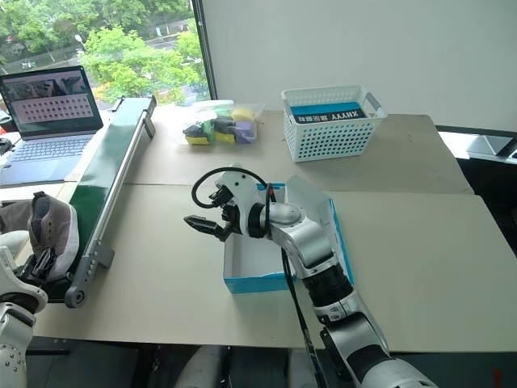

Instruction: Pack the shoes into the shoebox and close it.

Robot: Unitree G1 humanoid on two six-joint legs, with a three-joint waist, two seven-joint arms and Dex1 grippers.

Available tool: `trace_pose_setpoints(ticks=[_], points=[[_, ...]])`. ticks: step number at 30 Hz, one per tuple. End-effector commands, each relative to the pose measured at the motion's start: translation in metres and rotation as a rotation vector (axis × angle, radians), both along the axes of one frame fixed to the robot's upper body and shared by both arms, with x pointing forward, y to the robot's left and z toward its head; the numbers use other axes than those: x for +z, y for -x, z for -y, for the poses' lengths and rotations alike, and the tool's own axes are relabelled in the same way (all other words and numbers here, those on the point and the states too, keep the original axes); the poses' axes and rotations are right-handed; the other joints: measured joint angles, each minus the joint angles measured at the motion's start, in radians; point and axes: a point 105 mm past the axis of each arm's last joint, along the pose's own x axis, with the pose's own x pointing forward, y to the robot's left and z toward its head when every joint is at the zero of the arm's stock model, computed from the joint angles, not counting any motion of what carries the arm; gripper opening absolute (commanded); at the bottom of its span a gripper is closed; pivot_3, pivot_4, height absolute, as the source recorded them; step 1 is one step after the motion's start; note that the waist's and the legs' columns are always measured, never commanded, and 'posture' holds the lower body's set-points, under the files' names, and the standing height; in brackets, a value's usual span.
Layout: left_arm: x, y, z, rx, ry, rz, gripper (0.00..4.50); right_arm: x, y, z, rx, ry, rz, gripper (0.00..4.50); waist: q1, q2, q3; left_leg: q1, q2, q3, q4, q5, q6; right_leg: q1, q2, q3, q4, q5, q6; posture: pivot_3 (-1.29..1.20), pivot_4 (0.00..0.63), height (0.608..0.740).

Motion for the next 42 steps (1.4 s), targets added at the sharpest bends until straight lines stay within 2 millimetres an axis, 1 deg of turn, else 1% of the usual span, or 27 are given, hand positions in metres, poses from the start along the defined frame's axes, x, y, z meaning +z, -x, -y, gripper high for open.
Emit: trace_pose_setpoints(ticks=[1,6,9,12,13,15,19,22,23,24,26,27,29,31,35,38,42], points=[[0.005,-0.003,0.002,-0.016,-0.008,0.004,0.07,0.021,0.002,-0.002,0.017,-0.047,0.047,4.5,0.0,0.0,0.0,0.0,0.0,0.0,0.0,0.0,0.0,0.0,0.0,0.0,0.0,0.0,0.0,0.0,0.15,0.734],[0.003,-0.003,0.002,-0.013,-0.017,-0.012,0.07,0.02,0.001,-0.002,0.011,-0.041,0.048,4.5,0.0,0.0,0.0,0.0,0.0,0.0,0.0,0.0,0.0,0.0,0.0,0.0,0.0,0.0,0.0,0.0,0.15,0.734],[0.006,-0.004,0.001,-0.005,-0.05,-0.004,0.07,0.02,0.001,-0.002,0.011,-0.041,0.047,4.5,0.0,0.0,0.0,0.0,0.0,0.0,0.0,0.0,0.0,0.0,0.0,0.0,0.0,0.0,0.0,0.0,0.15,0.734],[0.034,-0.007,0.011,-0.024,-0.074,0.145,0.07,0.021,-0.001,-0.002,0.006,-0.053,0.034,4.5,-0.001,0.0,0.0,0.0,0.0,0.0,0.0,0.0,0.0,0.0,0.0,0.0,0.0,0.0,0.0,0.0,0.15,0.734],[0.045,-0.008,0.019,-0.058,-0.072,0.201,0.07,0.022,-0.002,-0.002,0.002,-0.066,0.022,4.5,-0.002,-0.001,0.0,0.0,0.0,0.0,0.0,0.0,0.0,0.0,0.0,0.0,0.0,0.0,0.0,0.0,0.15,0.734],[0.06,-0.01,0.035,-0.127,-0.047,0.279,0.07,0.024,-0.004,-0.001,-0.011,-0.088,-0.009,4.5,-0.003,-0.004,0.0,-0.002,0.0,0.0,0.0,0.0,-0.001,-0.001,0.0,0.0,-0.001,0.0,0.0,0.0,0.15,0.734],[0.073,-0.015,0.06,-0.236,-0.004,0.333,0.07,0.021,-0.016,0.001,-0.068,-0.126,-0.145,4.5,-0.005,-0.005,0.0,-0.003,0.0,0.0,0.0,0.0,-0.001,-0.002,0.0,0.0,-0.001,0.0,0.0,0.0,0.15,0.734],[0.083,-0.025,0.09,-0.337,0.056,0.384,0.07,0.021,-0.026,-0.001,-0.106,-0.255,-0.412,4.5,-0.007,-0.005,0.0,-0.003,0.0,0.0,0.0,0.0,-0.001,-0.001,0.0,0.0,0.0,0.0,-0.001,0.0,0.15,0.734],[0.086,-0.027,0.099,-0.366,0.078,0.398,0.07,0.023,-0.027,-0.002,-0.099,-0.3,-0.487,4.5,-0.007,-0.005,0.0,-0.002,0.0,0.0,0.0,0.0,-0.001,-0.001,0.0,0.0,0.0,0.001,-0.001,0.0,0.15,0.734],[0.088,-0.032,0.113,-0.406,0.107,0.408,0.07,0.028,-0.028,-0.004,-0.079,-0.373,-0.588,4.5,-0.007,-0.005,0.0,-0.003,0.001,0.0,0.0,0.0,-0.001,-0.001,0.001,0.0,0.0,0.001,-0.001,0.0,0.15,0.734],[0.088,-0.038,0.132,-0.457,0.142,0.41,0.07,0.033,-0.027,-0.007,-0.04,-0.462,-0.723,4.5,0.002,-0.005,0.001,-0.004,0.0,-0.001,0.001,0.0,-0.001,0.0,0.001,-0.001,0.0,0.001,0.0,0.0,0.15,0.734],[0.087,-0.043,0.151,-0.515,0.159,0.401,0.07,0.036,-0.026,-0.009,-0.014,-0.5,-0.793,4.5,0.002,-0.005,0.001,-0.005,0.0,-0.002,0.002,0.0,-0.001,0.0,0.0,-0.001,-0.001,0.001,0.0,0.0,0.15,0.734],[0.083,-0.047,0.177,-0.605,0.179,0.38,0.07,0.037,-0.024,-0.013,0.021,-0.523,-0.871,4.5,-0.001,-0.005,0.001,-0.005,-0.001,-0.001,0.002,0.0,0.0,0.0,0.0,-0.001,-0.001,0.001,0.001,0.0,0.15,0.734],[0.081,-0.05,0.193,-0.661,0.198,0.373,0.07,0.039,-0.023,-0.014,0.029,-0.533,-0.903,4.5,-0.01,-0.005,0.001,-0.006,-0.001,-0.001,0.002,0.001,0.0,-0.001,0.0,-0.001,-0.001,0.001,0.001,0.0,0.15,0.734],[0.084,-0.056,0.221,-0.743,0.236,0.377,0.07,0.046,-0.023,-0.015,0.037,-0.546,-0.902,4.5,-0.03,-0.004,0.001,-0.006,0.0,0.0,0.001,0.001,0.0,-0.002,0.002,0.0,0.0,0.001,0.001,0.0,0.15,0.734],[0.083,-0.059,0.234,-0.789,0.237,0.363,0.07,0.052,-0.021,-0.018,0.045,-0.559,-0.891,4.5,-0.033,-0.004,0.001,-0.006,0.0,0.0,0.001,0.001,0.0,-0.002,0.002,0.001,0.0,0.001,0.001,0.0,0.15,0.734],[0.082,-0.061,0.243,-0.821,0.234,0.351,0.07,0.056,-0.02,-0.021,0.048,-0.56,-0.879,4.5,-0.03,-0.004,0.001,-0.007,0.0,0.0,0.001,0.001,0.0,-0.002,0.002,0.0,0.0,0.001,0.001,0.0,0.15,0.734]])
